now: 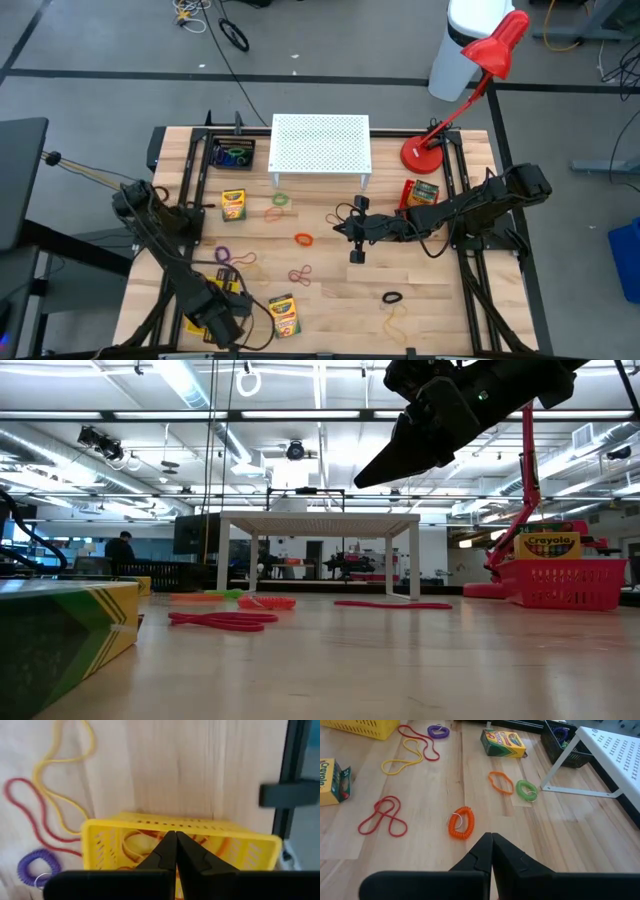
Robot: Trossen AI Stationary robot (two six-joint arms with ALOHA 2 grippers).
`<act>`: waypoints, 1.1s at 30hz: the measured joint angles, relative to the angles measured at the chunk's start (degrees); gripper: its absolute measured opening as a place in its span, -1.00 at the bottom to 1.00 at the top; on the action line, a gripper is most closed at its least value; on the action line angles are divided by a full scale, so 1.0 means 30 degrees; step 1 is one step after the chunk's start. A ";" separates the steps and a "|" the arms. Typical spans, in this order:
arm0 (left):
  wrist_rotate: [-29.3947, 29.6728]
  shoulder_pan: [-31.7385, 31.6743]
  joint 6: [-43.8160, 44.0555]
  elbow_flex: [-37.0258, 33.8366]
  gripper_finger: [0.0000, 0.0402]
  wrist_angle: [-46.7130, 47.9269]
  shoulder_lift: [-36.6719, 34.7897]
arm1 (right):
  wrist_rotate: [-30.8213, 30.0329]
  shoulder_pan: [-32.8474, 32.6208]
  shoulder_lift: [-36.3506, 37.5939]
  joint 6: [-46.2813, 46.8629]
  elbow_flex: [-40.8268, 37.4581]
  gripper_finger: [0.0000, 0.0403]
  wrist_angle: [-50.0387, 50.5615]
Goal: Pick & Place Office Desk Supplies
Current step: Put the black spring rubber band into the black bin
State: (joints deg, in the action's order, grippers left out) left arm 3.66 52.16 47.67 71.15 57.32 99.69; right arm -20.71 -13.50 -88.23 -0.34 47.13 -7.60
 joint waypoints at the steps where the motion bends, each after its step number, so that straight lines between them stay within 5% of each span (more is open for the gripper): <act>1: 0.0313 -0.0074 0.0334 -0.0181 -0.97 -0.0193 -0.0455 | 0.0000 0.0000 0.0000 0.0000 0.0000 -0.92 0.0000; 7: 0.4541 -0.0754 0.1749 -0.3620 -0.98 -0.4677 -0.4618 | 0.0000 0.0000 0.0000 0.0000 0.0000 -0.92 0.0007; 11: 0.7369 -0.2012 -0.0549 -0.7630 -0.98 -1.0313 -0.7514 | -0.0003 0.0000 0.0000 0.0000 0.0000 -0.92 0.0015; 17: 0.8251 -0.5330 -0.7462 -1.4681 -0.98 -2.4694 -0.9203 | -0.0683 0.0000 0.0000 0.0032 0.0000 -0.92 0.0049; 24: 0.7665 -0.9111 -1.4473 -2.0148 -0.98 -4.3076 -0.7088 | -0.1791 -0.0007 0.0123 0.1802 0.0000 -0.92 0.0507; 27: 0.7450 -1.0462 -1.4966 -2.0550 -0.92 -4.5236 -0.6173 | -0.1725 -0.0429 0.0481 0.3205 0.0005 -0.92 0.2019; 33: 0.6204 -1.2857 -1.4542 -1.9672 -0.84 -4.3411 -0.4436 | -0.0883 -0.1902 0.0998 0.7684 0.0028 -0.91 0.7162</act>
State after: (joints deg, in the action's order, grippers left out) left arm 22.28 13.59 4.05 12.14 -72.92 86.39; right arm -23.36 -19.20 -85.23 22.71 47.22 13.89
